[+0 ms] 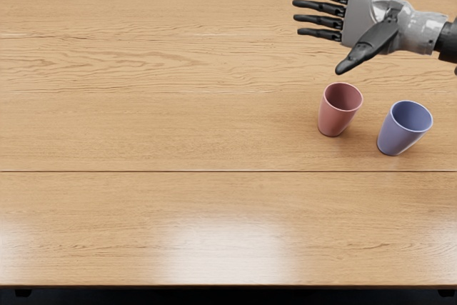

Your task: Pick up cup and place in cup with right hand

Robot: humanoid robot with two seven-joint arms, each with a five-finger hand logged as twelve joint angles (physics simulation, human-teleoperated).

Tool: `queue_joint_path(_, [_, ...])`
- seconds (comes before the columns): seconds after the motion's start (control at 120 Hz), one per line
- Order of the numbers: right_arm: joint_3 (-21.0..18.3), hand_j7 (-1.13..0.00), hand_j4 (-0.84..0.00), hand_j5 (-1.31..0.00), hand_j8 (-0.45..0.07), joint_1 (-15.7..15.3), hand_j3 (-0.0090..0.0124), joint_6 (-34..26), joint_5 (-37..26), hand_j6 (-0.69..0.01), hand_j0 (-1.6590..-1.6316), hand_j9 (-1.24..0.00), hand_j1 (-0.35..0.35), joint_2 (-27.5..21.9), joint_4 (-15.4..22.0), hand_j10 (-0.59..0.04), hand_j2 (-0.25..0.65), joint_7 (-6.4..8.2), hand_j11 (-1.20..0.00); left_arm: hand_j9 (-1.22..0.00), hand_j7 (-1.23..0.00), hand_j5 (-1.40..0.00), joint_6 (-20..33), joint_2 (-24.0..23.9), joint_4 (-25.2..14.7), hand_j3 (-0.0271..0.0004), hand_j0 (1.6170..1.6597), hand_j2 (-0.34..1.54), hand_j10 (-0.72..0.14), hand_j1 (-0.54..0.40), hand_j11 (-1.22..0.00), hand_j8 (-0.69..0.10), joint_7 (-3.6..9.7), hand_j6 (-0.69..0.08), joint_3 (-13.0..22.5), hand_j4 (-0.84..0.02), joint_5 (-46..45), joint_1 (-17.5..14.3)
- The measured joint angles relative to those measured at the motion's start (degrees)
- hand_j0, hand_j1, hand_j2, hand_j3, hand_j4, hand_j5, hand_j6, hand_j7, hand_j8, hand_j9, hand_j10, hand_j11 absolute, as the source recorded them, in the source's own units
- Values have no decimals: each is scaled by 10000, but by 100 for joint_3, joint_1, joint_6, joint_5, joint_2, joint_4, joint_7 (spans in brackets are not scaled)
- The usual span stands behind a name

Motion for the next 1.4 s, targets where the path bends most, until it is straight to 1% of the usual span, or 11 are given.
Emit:
queue_joint_path(0.167, [34,0,0,2,17,-8,0,0,-76,21,-16580,2,-3491,-6,2,12,13,-49,2,-250,-250,-250,0,0,-1,-1,16581,39,-193,3261,-249,-195,0,-195,0,-194,0,2])
queue_joint_path(0.258, [247,0,0,2,15,67,0,0,-816,19,-16580,2,-3491,-16,0,11,14,-139,2,-249,-249,-249,0,0,-1,-1,16581,39,-193,3261,-249,-194,0,-194,0,-194,0,1])
queue_joint_path(0.433, [664,0,-3,1,4,214,0,0,-2273,5,-16581,1,-3491,-45,6,4,13,-218,1,-248,-249,-249,0,0,0,-1,16581,39,-193,3262,-248,-194,0,-194,0,-193,0,2])
queue_joint_path(0.475, [696,0,-5,0,1,266,0,0,-2562,1,-16581,1,-3491,-47,23,1,13,-349,1,-249,-249,-249,0,0,0,-1,16581,39,-193,3262,-248,-194,0,-194,0,-193,0,0])
queue_joint_path(0.567, [732,0,-10,-1,-6,421,0,1,-2923,-8,-16581,0,-3491,-41,87,-4,12,-935,0,-247,-248,-248,0,0,0,-1,16581,39,-192,3263,-247,-193,0,-193,0,-192,0,1])
queue_joint_path(0.633, [749,0,-13,-1,-11,498,0,1,-3055,-14,-16581,0,-3491,-39,199,-7,11,-1265,0,-247,-247,-247,0,0,0,-1,16581,39,-191,3263,-247,-192,0,-192,0,-192,0,5])
queue_joint_path(0.692, [757,0,-16,-2,-14,542,0,1,-3299,-18,-16581,-1,-3491,-39,366,-10,9,-1448,0,-247,-247,-247,0,0,-1,-1,16581,39,-191,3263,-246,-192,0,-192,0,-192,0,0])
queue_joint_path(0.767, [754,0,-20,-2,-19,571,0,-41,-3735,-24,-16581,-1,-3491,-47,743,-13,8,-1578,-1,-248,-248,-248,0,0,0,-1,16581,39,-191,3262,-247,-192,0,-193,0,-192,0,5])
queue_joint_path(1.008, [624,0,-30,-4,-32,531,0,-983,-4897,-41,-16581,-3,-3491,-91,1552,-22,5,-1693,-2,-247,-247,-248,0,0,-1,0,16581,38,-192,3263,-247,-193,0,-193,1,-192,0,2])
queue_joint_path(1.283, [53,0,-38,-6,-42,492,0,-1725,-5208,-54,-16581,-4,-3491,-171,1856,-30,9,-1693,-2,-249,-249,-249,0,0,-1,0,16581,39,-193,3261,-249,-193,0,-194,0,-193,0,5])
queue_joint_path(1.4, [-75,-19,-55,-26,-60,380,0,-2026,-5364,-73,-16581,-23,-3475,-174,1901,-47,7,-1692,-22,-248,-249,-249,0,0,0,0,16581,39,-193,3262,-248,-194,0,-194,0,-193,0,1])
